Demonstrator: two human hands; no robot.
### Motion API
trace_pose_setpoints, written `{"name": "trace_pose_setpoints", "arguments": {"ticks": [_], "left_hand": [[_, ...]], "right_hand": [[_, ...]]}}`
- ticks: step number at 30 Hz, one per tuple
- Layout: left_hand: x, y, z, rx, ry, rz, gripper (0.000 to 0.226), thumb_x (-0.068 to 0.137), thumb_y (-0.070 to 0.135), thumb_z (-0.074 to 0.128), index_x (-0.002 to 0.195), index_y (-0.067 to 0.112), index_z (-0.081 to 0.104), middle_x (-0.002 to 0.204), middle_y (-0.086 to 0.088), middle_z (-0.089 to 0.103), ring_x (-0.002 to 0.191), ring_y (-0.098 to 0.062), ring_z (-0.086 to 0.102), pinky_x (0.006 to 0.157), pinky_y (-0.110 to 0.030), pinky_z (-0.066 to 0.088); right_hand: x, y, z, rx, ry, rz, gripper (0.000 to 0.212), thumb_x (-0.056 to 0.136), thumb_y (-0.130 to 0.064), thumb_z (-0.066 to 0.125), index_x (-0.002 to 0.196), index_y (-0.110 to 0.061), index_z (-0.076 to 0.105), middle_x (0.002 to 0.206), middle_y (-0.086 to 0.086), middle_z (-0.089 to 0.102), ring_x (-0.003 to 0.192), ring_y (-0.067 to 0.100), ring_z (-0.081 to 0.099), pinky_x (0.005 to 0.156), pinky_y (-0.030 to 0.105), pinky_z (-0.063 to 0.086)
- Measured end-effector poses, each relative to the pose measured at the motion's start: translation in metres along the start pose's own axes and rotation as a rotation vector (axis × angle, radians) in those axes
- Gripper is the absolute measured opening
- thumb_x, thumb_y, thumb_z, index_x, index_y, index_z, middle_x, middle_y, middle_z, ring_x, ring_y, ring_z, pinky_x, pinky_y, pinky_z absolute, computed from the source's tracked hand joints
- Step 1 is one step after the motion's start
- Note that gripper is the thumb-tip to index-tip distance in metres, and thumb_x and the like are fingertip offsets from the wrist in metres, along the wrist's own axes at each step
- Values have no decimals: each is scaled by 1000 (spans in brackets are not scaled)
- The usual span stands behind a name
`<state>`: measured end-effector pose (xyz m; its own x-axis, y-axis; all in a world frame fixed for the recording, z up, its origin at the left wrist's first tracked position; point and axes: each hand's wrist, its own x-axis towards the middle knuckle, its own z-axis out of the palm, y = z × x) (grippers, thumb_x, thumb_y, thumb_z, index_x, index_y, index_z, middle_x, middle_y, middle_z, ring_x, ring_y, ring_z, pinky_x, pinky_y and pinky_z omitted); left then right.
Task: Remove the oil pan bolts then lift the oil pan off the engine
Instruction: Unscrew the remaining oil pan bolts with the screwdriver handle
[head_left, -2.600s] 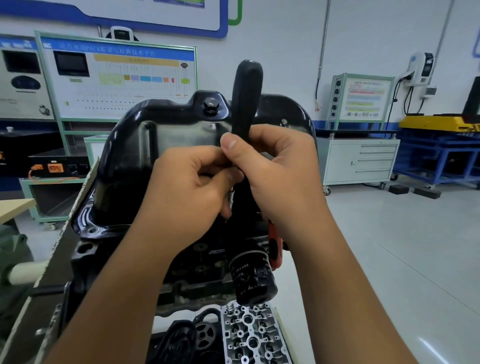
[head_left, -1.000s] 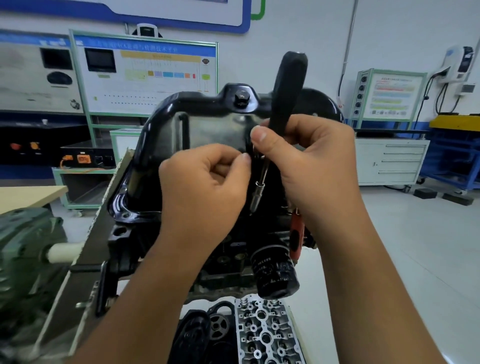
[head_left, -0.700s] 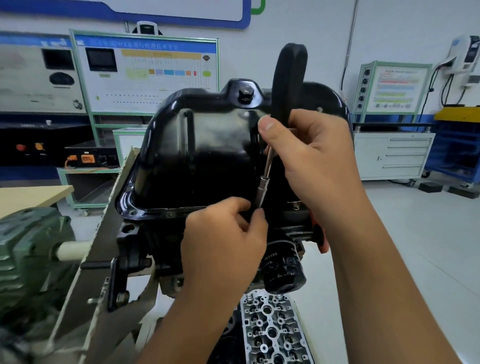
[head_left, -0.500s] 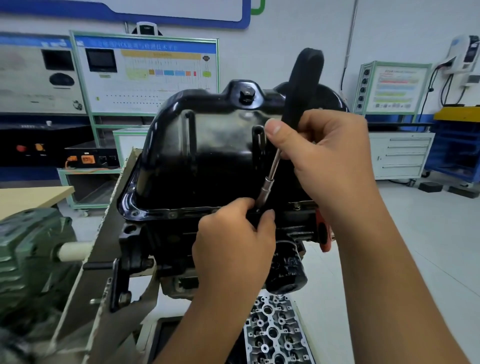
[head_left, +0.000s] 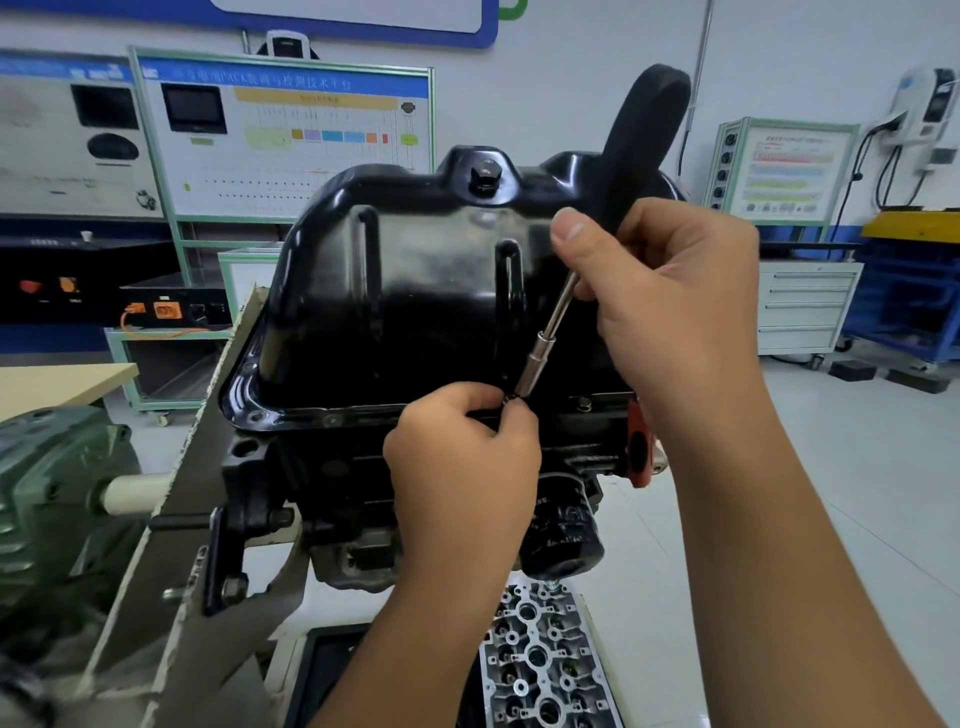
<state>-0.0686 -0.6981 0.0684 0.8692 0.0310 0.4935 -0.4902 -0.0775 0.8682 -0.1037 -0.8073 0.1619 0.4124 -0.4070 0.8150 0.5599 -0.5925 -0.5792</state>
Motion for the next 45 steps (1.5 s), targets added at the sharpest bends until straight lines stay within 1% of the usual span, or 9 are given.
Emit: {"name": "trace_pose_setpoints", "arguments": {"ticks": [7,10,15,17,20,22,32,40,45], "left_hand": [[-1,3,3,-34,-37,-3,16,96,21,68,82,28,62,52,-4,67,42,-18,64,53,-41,60],[-5,4,7,-75,-36,-11,13,99,19,65,87,25,62,53,-5,67,40,-17,64,47,-29,56],[-11,9,11,-164,-8,32,16,102,17,61,90,27,60,57,-7,67,41,-18,64,40,-15,46],[-12,13,11,-183,-2,58,14,103,18,59,93,27,59,62,-4,69,41,-18,63,39,-17,47],[-13,17,12,-240,-20,49,11,105,20,56,97,27,57,74,1,73,43,-18,66,42,-31,54],[-15,21,12,-313,-37,37,10,106,18,54,98,22,57,78,-1,73,48,-21,69,45,-33,57],[-12,36,10,-654,-23,-217,11,106,10,52,107,2,59,85,-16,74,64,-26,75,53,-29,58],[-10,45,2,-876,13,-390,8,105,9,54,103,3,59,84,-20,73,62,-25,72,52,-28,56],[-13,50,0,-966,40,-451,9,103,9,53,98,3,57,77,-21,70,57,-23,68,48,-27,52]], "right_hand": [[4,1,-8,-14,51,12,29,84,-25,79,70,-2,68,69,33,56,55,27,45,52,32,38],[6,3,-14,-54,79,20,23,78,-19,77,68,-1,67,65,28,56,54,28,47,52,36,42],[8,7,-22,-133,96,-9,20,78,-21,75,69,-3,68,64,24,59,62,42,54,55,45,50],[8,8,-24,-149,90,-11,21,78,-21,75,70,-4,68,63,22,58,63,42,54,56,45,50],[8,10,-25,-163,83,-13,23,78,-23,73,70,-2,66,64,23,58,64,42,54,58,48,50],[9,10,-27,-179,83,-18,24,78,-24,73,69,-3,65,64,23,59,65,42,55,58,49,50],[12,10,-34,-209,66,-14,29,77,-26,71,72,2,64,68,25,60,67,44,56,57,50,47],[13,9,-34,-244,67,-24,20,78,-22,69,68,-5,65,65,21,61,68,43,57,58,48,50],[12,7,-35,-269,65,-29,21,78,-20,69,68,-2,64,65,22,61,66,42,56,58,47,49]]}}
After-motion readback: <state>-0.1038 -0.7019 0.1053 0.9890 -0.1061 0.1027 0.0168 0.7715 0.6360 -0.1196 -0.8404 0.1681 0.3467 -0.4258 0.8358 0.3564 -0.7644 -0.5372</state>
